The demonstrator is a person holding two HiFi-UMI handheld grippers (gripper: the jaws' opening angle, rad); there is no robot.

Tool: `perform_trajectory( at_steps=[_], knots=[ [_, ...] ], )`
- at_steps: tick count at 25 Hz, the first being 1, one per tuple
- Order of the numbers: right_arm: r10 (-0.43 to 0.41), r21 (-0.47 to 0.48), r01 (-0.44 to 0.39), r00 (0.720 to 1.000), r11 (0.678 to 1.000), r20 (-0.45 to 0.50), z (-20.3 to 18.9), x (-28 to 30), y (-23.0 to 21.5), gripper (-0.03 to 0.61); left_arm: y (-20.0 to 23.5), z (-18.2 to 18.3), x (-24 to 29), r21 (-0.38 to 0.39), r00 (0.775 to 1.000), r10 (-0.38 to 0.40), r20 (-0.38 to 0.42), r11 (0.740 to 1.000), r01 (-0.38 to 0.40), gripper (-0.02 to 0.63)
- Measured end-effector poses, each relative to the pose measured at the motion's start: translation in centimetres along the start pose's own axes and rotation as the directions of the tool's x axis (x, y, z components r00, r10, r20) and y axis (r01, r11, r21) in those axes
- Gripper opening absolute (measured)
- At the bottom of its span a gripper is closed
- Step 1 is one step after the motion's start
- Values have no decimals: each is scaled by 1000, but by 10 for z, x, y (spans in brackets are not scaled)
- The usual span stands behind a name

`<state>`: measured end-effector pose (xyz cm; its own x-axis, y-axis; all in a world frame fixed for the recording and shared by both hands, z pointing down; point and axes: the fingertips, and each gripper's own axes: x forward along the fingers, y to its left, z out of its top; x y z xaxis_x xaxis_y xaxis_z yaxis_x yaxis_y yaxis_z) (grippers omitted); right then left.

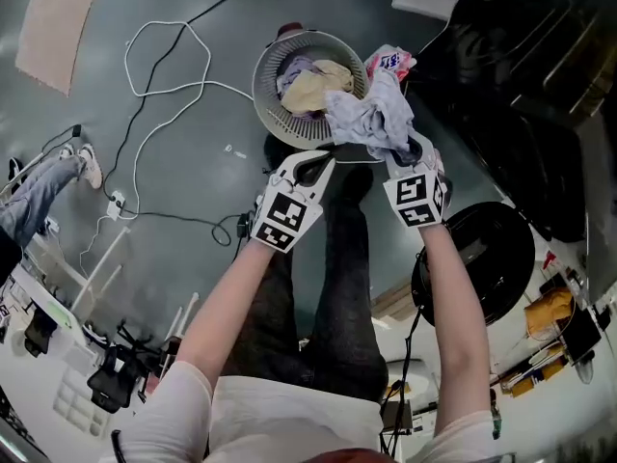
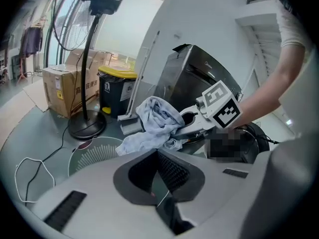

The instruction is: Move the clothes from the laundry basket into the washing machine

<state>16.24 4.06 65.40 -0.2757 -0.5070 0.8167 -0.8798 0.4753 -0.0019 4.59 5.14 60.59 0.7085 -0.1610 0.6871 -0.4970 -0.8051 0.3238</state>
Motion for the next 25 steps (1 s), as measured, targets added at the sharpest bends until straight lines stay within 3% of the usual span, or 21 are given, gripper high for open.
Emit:
perform_trajectory(
  at_steps=[7, 15, 21, 25],
  knots=[
    [-64, 127, 57, 997, 990, 49, -41, -56, -27, 132, -61, 18, 32, 80, 999, -48, -17, 996, 50, 6],
    [-159, 294, 132, 985, 947, 69, -92, -105, -42, 133, -116, 41, 48, 144, 994, -107, -21, 983, 109, 6],
    [-280, 429, 238, 959, 871, 36, -117, -123, -51, 133, -132, 38, 57, 195, 976, -208, -59, 957, 216, 6],
    [-392, 516, 316, 919, 796, 42, -136, -132, -70, 133, -140, 33, 63, 226, 965, -253, -76, 938, 264, 6]
  ],
)
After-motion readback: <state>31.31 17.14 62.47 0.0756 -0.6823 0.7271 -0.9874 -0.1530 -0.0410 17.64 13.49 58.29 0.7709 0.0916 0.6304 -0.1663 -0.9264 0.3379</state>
